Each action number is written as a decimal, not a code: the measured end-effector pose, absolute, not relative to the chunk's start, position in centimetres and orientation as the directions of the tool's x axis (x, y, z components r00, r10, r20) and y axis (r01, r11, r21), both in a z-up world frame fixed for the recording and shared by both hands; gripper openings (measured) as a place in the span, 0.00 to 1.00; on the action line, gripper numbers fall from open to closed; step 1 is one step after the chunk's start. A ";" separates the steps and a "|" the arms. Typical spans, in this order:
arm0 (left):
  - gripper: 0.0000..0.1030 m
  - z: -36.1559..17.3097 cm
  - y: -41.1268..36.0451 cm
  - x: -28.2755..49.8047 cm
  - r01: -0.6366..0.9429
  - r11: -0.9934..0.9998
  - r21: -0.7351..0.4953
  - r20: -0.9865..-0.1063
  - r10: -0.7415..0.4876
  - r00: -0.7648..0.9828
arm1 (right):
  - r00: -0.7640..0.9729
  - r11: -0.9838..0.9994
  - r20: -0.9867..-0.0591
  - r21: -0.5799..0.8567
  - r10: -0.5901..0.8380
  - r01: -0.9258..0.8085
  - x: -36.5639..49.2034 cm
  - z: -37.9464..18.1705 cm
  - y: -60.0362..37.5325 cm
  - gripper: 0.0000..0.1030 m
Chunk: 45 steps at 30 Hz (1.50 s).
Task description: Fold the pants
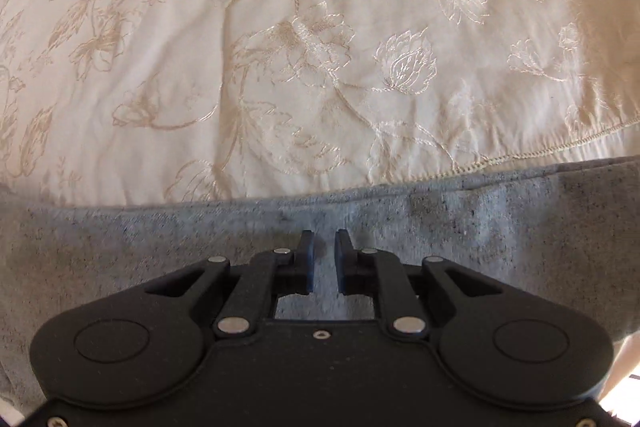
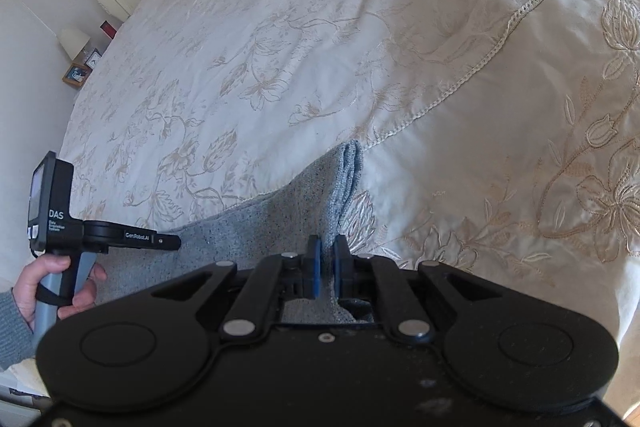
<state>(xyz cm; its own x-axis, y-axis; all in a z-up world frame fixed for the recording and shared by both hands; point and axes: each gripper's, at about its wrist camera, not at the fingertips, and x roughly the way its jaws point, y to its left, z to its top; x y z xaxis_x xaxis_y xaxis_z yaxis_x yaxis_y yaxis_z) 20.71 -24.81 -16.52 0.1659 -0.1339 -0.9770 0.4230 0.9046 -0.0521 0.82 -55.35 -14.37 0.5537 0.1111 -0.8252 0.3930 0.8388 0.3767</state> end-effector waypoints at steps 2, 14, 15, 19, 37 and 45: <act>0.20 -15.8 -23.0 18.9 0.412 0.907 -0.089 -0.976 -0.162 0.145 | 0.548 0.842 -0.831 0.360 0.094 0.403 1.3 -14.1 -54.7 0.07; 0.20 -17.3 -18.5 15.5 0.444 0.862 -0.244 -0.962 -0.275 0.004 | 0.527 0.865 -0.850 0.245 -0.027 0.438 3.1 -9.5 -47.3 0.07; 0.20 -16.6 -17.5 15.9 0.441 0.862 -0.249 -0.958 -0.286 0.018 | 0.536 0.870 -0.844 0.246 -0.025 0.427 3.5 -8.7 -46.0 0.07; 0.20 -14.2 -11.9 18.1 0.418 0.870 -0.261 -0.946 -0.316 0.067 | 0.581 0.893 -0.814 0.260 -0.001 0.366 5.4 -5.8 -39.3 0.07; 0.19 -14.0 6.4 22.1 0.318 0.940 -0.123 -0.969 -0.183 0.166 | 0.466 0.936 -0.854 0.326 0.231 0.134 17.3 -18.3 -10.4 0.20; 0.20 -12.6 0.2 22.2 0.428 0.885 -0.186 -0.947 -0.277 0.162 | 0.549 0.918 -0.826 0.309 0.128 0.250 13.2 -14.4 -16.8 0.21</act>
<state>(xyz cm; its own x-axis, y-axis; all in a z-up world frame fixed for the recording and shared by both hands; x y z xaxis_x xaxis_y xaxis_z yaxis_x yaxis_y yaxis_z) 22.19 0.16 -12.60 0.1616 -0.2771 -0.9471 0.4279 0.8845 -0.1858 13.23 -16.84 -14.44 0.5492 0.1283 -0.8258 0.2498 0.9178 0.3087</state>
